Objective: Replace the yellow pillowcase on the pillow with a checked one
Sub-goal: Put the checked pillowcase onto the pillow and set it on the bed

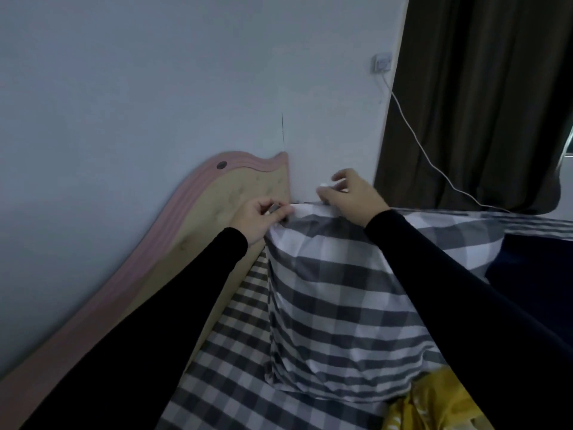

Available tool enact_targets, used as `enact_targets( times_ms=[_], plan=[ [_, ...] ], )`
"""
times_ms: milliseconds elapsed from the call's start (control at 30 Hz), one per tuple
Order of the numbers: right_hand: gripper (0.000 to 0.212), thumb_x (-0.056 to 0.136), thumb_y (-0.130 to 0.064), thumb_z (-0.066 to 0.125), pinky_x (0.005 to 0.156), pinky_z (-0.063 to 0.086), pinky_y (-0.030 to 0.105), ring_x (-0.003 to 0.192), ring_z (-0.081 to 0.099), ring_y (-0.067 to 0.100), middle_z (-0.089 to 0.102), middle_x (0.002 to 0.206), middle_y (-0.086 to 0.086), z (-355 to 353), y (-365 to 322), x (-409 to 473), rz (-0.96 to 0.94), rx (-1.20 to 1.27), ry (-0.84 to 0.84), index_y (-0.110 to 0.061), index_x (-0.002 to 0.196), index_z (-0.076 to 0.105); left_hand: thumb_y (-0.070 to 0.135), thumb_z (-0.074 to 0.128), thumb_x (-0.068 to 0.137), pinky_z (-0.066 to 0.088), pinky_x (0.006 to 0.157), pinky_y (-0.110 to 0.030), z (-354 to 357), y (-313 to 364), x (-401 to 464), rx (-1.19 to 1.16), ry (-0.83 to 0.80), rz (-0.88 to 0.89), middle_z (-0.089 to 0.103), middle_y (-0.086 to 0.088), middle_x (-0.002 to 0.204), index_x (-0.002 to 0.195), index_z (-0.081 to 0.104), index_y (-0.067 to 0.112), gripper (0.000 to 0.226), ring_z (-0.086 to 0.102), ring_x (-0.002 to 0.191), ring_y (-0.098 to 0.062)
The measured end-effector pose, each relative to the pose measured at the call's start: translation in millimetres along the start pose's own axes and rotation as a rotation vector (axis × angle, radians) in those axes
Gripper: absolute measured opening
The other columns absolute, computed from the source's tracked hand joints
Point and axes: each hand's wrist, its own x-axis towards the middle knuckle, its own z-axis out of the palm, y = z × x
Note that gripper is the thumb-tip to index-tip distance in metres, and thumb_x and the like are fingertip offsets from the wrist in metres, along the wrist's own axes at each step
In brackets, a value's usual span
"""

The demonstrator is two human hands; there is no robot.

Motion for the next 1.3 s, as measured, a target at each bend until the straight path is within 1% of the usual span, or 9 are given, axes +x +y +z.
enact_targets(
  times_ms=[100,233,367,667,833,967,1033,1133,1300],
  plan=[
    [0.070,0.077,-0.064,0.062,0.087,0.043,0.026,0.104,0.060,0.021,0.062,0.114,0.007,17,-27,0,0.055,-0.072,-0.184,-0.014,0.126,0.056,0.008,0.066,0.086,0.050,0.074,-0.017,5,3,-4,-0.055,0.086,0.031,0.073,0.014,0.074,0.081,0.070,0.020,0.014,0.065,0.074,0.001],
    [0.033,0.081,-0.044,0.070,0.053,0.041,0.019,0.065,0.055,0.010,0.066,0.081,0.004,24,-20,-1,0.154,-0.160,-0.410,-0.012,0.086,0.071,0.028,0.065,0.089,0.047,0.073,-0.023,7,-9,-20,0.005,0.245,0.017,0.070,0.011,0.077,0.083,0.068,0.027,0.007,0.063,0.074,-0.003],
    [0.033,0.077,-0.042,0.074,0.060,0.045,0.028,0.068,0.057,0.023,0.066,0.078,0.015,33,-6,-2,0.217,0.112,-0.355,-0.010,0.084,0.070,0.068,0.059,0.071,0.050,0.072,-0.028,-2,-27,-42,0.039,0.282,0.046,0.063,0.005,0.088,0.091,0.060,0.035,0.038,0.060,0.080,-0.012],
    [0.018,0.092,-0.021,0.056,0.061,0.042,0.029,0.065,0.052,0.024,0.059,0.076,0.011,27,-21,0,0.424,0.211,-0.477,-0.009,0.079,0.061,0.052,0.068,0.066,0.040,0.064,-0.022,1,-23,-54,0.093,0.300,0.224,0.060,0.003,0.095,0.096,0.054,0.035,0.037,0.051,0.073,-0.010],
    [0.027,0.095,-0.020,0.053,0.066,0.039,0.030,0.072,0.052,0.023,0.059,0.080,0.013,35,-42,1,0.350,0.214,-0.387,-0.010,0.070,0.055,0.071,0.075,0.056,0.045,0.079,-0.022,8,-11,-60,-0.038,0.160,0.253,0.061,0.003,0.103,0.109,0.056,0.028,0.071,0.060,0.090,-0.003],
    [0.021,0.095,-0.016,0.051,0.061,0.042,0.029,0.070,0.057,0.026,0.064,0.086,0.017,39,-37,4,0.395,0.361,-0.266,-0.007,0.078,0.059,0.048,0.088,0.051,0.051,0.091,-0.029,21,-11,-61,-0.057,0.069,0.143,0.065,0.009,0.115,0.115,0.057,0.034,0.073,0.061,0.109,-0.006],
    [0.026,0.095,-0.019,0.050,0.076,0.049,0.034,0.100,0.063,0.034,0.064,0.116,0.023,29,-25,14,0.407,0.326,-0.173,0.000,0.107,0.064,0.024,0.091,0.057,0.056,0.086,-0.032,25,-15,-57,-0.068,0.090,0.003,0.069,0.010,0.106,0.107,0.060,0.035,0.060,0.066,0.099,-0.008],
    [0.041,0.097,-0.028,0.044,0.091,0.046,0.035,0.115,0.057,0.035,0.060,0.124,0.021,3,-6,20,0.386,0.009,0.035,0.003,0.119,0.060,0.005,0.082,0.070,0.053,0.080,-0.024,28,-21,-46,-0.009,0.104,-0.061,0.066,0.007,0.087,0.091,0.062,0.027,0.036,0.065,0.079,-0.006],
    [0.042,0.101,-0.026,0.039,0.093,0.040,0.029,0.123,0.050,0.032,0.054,0.133,0.021,-23,2,11,0.394,-0.249,-0.219,0.003,0.125,0.055,0.015,0.071,0.079,0.046,0.077,-0.018,42,-16,-30,0.115,0.005,0.045,0.067,0.012,0.100,0.102,0.063,0.036,0.033,0.061,0.091,0.001]
  ],
)
